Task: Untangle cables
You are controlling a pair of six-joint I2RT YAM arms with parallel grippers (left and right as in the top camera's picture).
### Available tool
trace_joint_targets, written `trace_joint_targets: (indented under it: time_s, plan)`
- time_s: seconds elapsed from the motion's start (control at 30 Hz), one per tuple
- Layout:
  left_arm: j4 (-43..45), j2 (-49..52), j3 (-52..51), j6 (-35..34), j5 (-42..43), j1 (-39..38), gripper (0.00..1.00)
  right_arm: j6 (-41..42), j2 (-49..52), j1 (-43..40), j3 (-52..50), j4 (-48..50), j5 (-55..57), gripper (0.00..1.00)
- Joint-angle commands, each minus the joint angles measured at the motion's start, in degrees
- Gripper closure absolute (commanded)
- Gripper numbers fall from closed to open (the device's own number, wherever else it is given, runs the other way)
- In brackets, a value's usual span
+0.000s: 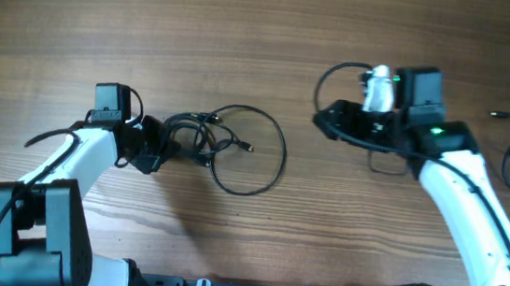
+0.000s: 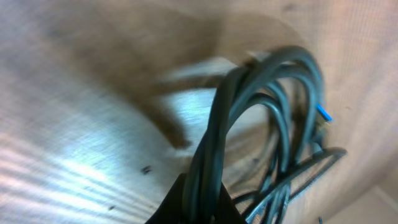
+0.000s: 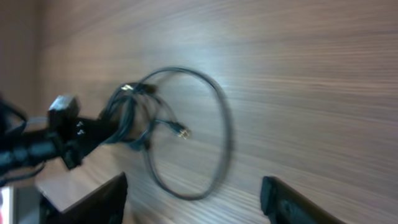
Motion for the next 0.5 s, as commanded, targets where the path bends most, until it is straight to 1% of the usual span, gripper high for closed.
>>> trace_joint_targets:
  time_s: [0.0, 0.03, 0.07, 0.1, 0.2, 0.23, 0.33, 0.4, 0.47]
  plan:
    - [3.45, 0.33, -0.11, 11.28, 9.22, 0.5, 0.96, 10.27, 4.55, 9.44, 0.94, 8.24, 1.97, 0.52]
    - [4.07, 0.33, -0.11, 12.85, 10.91, 0.5, 0.96, 11.61, 6.93, 11.89, 0.92, 11.47, 2.43, 0.5]
    - [4.63, 0.33, -0.11, 14.25, 12.31, 0.35, 0.96, 11.65, 9.11, 13.75, 0.92, 14.38, 2.21, 0.42]
    - [5.07, 0.33, -0.11, 14.67, 12.76, -0.15, 0.96, 11.65, 11.67, 15.47, 0.92, 17.2, 2.21, 0.39]
    - [7.19, 0.33, -0.11, 15.61, 13.84, -2.78, 0.96, 12.87, 18.12, 18.8, 0.92, 25.11, -0.11, 0.39]
    - [7.93, 0.33, -0.11, 15.61, 13.84, -3.93, 0.96, 14.21, 20.06, 19.47, 0.92, 28.22, -1.9, 0.39]
    - [10.27, 0.33, -0.11, 15.61, 14.03, -7.06, 0.96, 19.56, 24.15, 20.41, 0.92, 35.28, -2.36, 0.4]
    - [11.13, 0.33, -0.11, 15.61, 14.03, -8.52, 0.96, 21.92, 25.75, 20.41, 0.92, 38.45, -1.64, 0.4]
    - [11.52, 0.33, -0.11, 15.61, 14.03, -9.07, 0.96, 24.48, 25.99, 20.41, 0.92, 39.21, 1.46, 0.4]
